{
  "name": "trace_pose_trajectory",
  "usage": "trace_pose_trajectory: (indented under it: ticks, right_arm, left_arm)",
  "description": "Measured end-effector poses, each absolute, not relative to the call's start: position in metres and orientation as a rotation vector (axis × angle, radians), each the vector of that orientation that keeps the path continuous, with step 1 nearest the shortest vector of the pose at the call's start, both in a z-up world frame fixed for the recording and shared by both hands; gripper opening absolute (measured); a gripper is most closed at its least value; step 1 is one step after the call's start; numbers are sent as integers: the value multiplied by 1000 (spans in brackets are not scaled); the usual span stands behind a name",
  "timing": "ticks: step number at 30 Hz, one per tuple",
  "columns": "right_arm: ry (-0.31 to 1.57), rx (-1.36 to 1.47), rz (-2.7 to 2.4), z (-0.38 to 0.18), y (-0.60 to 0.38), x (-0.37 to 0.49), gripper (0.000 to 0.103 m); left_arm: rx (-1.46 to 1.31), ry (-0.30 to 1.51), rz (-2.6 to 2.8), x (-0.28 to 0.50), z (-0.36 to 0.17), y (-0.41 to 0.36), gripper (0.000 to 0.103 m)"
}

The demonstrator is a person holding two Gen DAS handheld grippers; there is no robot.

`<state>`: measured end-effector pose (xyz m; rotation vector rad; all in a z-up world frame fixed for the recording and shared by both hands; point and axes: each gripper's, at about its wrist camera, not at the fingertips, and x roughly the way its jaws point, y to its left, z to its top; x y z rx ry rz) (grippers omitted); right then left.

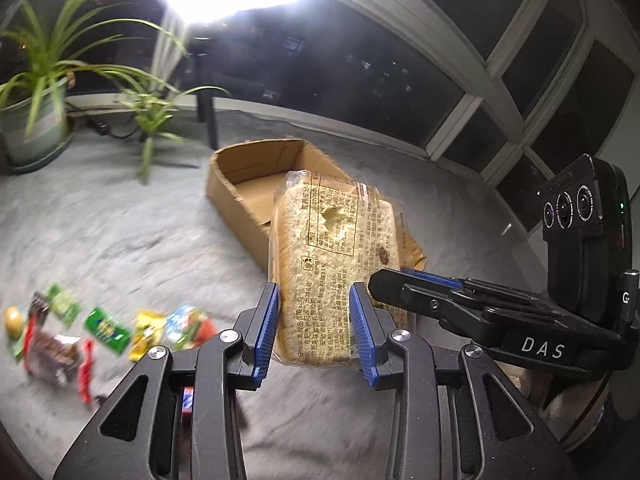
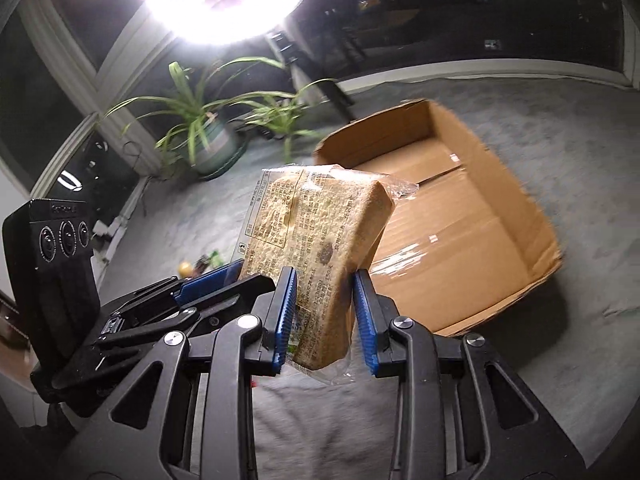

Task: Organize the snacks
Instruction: 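Carry the bread loaf with the right tool into the cardboard box and release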

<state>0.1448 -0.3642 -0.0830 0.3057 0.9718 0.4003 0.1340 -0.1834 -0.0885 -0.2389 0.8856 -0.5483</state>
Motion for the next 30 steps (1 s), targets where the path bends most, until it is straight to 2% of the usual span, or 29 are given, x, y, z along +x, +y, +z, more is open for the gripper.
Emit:
trace_pose_trajectory:
  ticks: [18,30]
  right_arm:
    - [987,275,265,-98,-412,168,30]
    - [949,257,261,-84,-399,155,31]
  left_arm:
    - [-61,892,-522,163,-95,-252,31]
    - [-94,871,-536,159,-82,-232,31]
